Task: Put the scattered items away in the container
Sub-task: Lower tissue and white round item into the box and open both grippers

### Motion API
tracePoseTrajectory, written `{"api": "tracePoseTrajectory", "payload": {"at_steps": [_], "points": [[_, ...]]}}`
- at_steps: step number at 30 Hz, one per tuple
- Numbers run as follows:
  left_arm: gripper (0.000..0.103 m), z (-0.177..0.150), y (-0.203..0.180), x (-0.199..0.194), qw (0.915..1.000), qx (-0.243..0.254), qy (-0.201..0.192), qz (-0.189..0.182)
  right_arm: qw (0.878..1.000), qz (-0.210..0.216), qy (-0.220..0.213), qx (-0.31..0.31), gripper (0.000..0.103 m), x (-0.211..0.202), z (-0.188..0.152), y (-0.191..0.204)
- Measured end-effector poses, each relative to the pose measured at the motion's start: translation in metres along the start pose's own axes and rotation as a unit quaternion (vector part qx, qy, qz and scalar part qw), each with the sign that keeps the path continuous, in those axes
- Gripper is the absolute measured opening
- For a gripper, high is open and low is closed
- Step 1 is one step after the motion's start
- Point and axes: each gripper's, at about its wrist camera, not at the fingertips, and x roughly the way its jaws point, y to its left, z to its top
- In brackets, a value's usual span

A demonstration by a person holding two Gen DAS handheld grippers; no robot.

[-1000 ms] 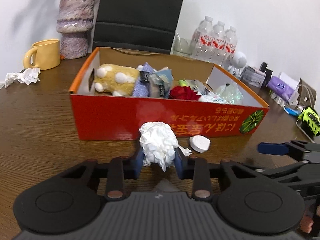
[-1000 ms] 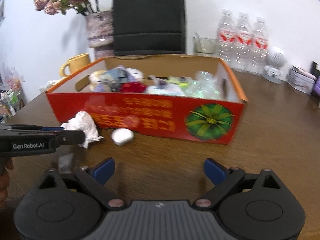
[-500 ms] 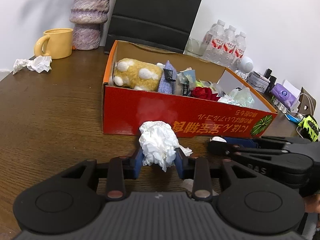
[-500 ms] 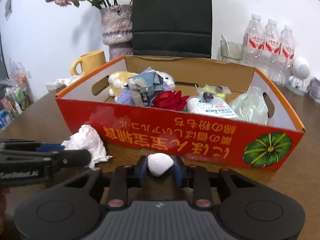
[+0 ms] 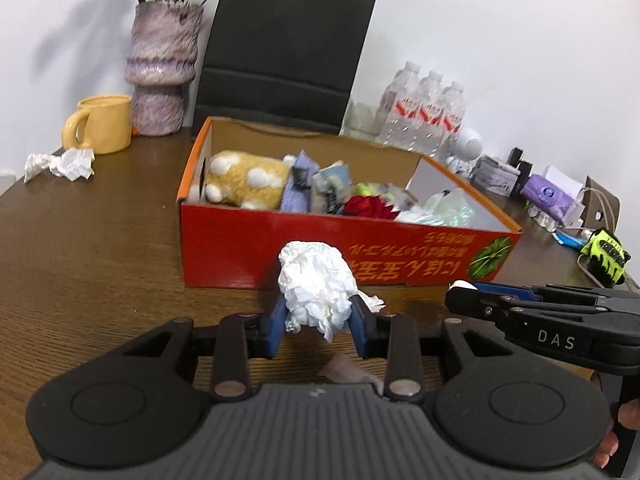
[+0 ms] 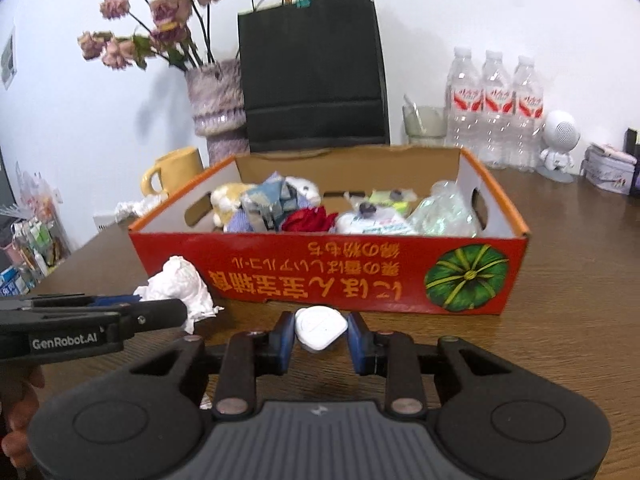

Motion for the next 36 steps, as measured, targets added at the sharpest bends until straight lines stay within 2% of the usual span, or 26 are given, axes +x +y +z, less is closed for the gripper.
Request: {"api": "tracePoseTrajectory", "payload": {"at_steps": [5,9,15,20,24,29,31,32,33,34,35,36], "points": [[0.033,0.008,-0.009,-0.020,0.9996,-0.004,-0.025,-0.014,1.000,0.000,-0.027,0.000,0.027,-0.024,0.006,-0.007],[0.033,0.029,-0.020,-0.032,0.9981,0.008,-0.059,-0.018,0.998,-0.002,-0.057,-0.001,0.027,-0.040,0.021,-0.015],[0.033,0.071,-0.033,-0.013,0.9956,0.014,-0.092,-0.006,0.995,-0.017,-0.094,-0.004,0.027,-0.035,0.062,-0.030],[0.033,0.084,-0.029,0.032,0.9963,0.000,-0.083,0.022,0.996,-0.016,-0.091,0.011,0.027,0.002,0.088,-0.040],[0.034,0.085,-0.019,0.066,0.9977,-0.004,-0.059,0.032,0.998,-0.018,-0.062,-0.002,0.027,0.032,0.090,-0.044],[0.035,0.083,-0.013,0.088,0.9978,0.014,-0.043,0.048,0.999,-0.026,-0.040,-0.016,0.027,0.057,0.092,-0.048],[0.040,0.084,-0.012,0.091,0.9976,0.020,-0.041,0.053,0.999,-0.029,-0.035,-0.019,0.027,0.062,0.093,-0.049],[0.049,0.085,-0.011,0.093,0.9975,0.022,-0.038,0.055,0.999,-0.030,-0.029,-0.020,0.028,0.066,0.094,-0.050],[0.066,0.085,-0.012,0.095,0.9977,0.025,-0.031,0.056,0.999,-0.029,-0.022,-0.022,0.028,0.068,0.094,-0.050],[0.075,0.085,-0.011,0.097,0.9976,0.024,-0.026,0.059,0.999,-0.029,-0.013,-0.024,0.033,0.070,0.095,-0.051],[0.086,0.084,-0.012,0.097,0.9974,0.022,-0.024,0.064,0.999,-0.028,-0.004,-0.024,0.053,0.072,0.095,-0.051],[0.092,0.084,-0.012,0.097,0.9972,0.023,-0.023,0.067,0.999,-0.029,0.001,-0.021,0.078,0.072,0.095,-0.052]]}}
